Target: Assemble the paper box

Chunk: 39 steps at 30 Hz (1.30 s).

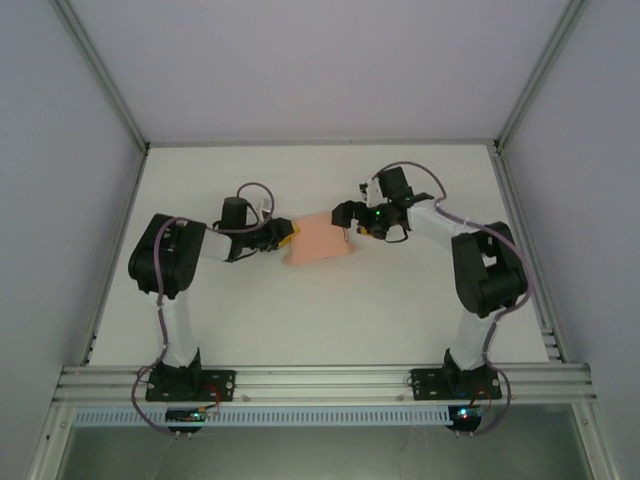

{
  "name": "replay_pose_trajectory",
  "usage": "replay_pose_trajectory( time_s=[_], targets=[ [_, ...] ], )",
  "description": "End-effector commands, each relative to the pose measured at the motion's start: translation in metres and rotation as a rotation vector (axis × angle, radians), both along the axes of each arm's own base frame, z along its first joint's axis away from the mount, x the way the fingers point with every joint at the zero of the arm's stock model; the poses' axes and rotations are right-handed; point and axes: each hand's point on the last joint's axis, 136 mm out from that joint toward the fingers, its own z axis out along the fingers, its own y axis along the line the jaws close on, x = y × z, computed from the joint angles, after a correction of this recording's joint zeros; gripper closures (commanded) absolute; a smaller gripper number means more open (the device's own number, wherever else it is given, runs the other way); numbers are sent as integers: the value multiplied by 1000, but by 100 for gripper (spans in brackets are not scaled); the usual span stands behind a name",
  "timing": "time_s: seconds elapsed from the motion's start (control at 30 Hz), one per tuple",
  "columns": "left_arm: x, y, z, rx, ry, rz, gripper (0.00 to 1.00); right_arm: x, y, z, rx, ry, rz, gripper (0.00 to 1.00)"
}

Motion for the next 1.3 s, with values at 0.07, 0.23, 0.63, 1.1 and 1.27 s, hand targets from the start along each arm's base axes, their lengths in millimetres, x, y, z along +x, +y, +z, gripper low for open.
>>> replay_pose_trajectory(
  time_s=[0.07, 0.23, 0.63, 1.1, 1.27],
  targets=[
    [-17, 14, -51, 75, 149, 34, 69, -2, 20, -5, 136, 127, 45, 7],
    [-16, 11, -51, 60, 138, 16, 69, 0, 36, -8, 217, 160, 75, 23],
    [14, -5, 42, -15, -153, -59, 49, 4, 39, 26, 278, 112, 57, 53],
    [-32, -23, 193, 675, -1001, -230, 0, 1, -27, 93, 233, 128, -184, 57],
    [-78, -43, 212, 920, -1329, -370, 0, -21, -62, 108, 175, 264, -248, 58]
  ],
)
